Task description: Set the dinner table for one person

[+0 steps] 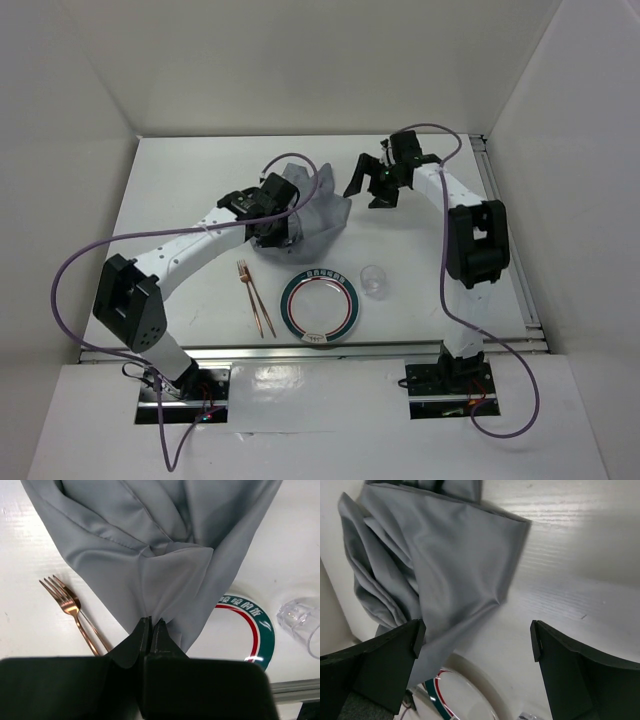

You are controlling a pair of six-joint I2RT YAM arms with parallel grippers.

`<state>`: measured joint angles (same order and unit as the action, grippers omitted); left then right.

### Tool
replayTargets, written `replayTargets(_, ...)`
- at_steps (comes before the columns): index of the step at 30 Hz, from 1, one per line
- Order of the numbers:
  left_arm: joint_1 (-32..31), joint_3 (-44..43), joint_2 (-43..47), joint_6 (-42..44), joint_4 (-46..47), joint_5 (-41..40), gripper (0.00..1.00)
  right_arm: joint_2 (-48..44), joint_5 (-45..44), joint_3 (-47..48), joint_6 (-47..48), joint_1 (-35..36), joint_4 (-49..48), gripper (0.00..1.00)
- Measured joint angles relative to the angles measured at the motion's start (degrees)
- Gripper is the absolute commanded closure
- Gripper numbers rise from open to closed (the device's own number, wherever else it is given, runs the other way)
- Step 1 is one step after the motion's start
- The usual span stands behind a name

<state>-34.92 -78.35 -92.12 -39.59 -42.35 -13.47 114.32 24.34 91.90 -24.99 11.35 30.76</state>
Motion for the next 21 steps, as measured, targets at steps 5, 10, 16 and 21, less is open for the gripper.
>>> replayTargets(5,-0.8,1.6,1.2,-3.0,0.2,-1.9,1.00,6.3,4.6,-0.5,-4.8,-0.1,-0.9,0.01)
replayTargets(10,-1.0,1.7,2.9,-4.2,0.4,-3.7,1.00,7.9,5.0,-1.4,-8.2,0.2,-2.4,0.09)
replayTargets(16,-1.0,1.7,3.3,-4.5,0.3,-5.2,1.00,13.2,-0.6,4.8,-10.1,2.4,-2.0,0.28)
replayTargets(21,-0.7,1.7,3.3,-4.5,-0.1,-6.1,1.00,16.3,-5.0,8.6,-10.4,5.8,-2.2,0.77)
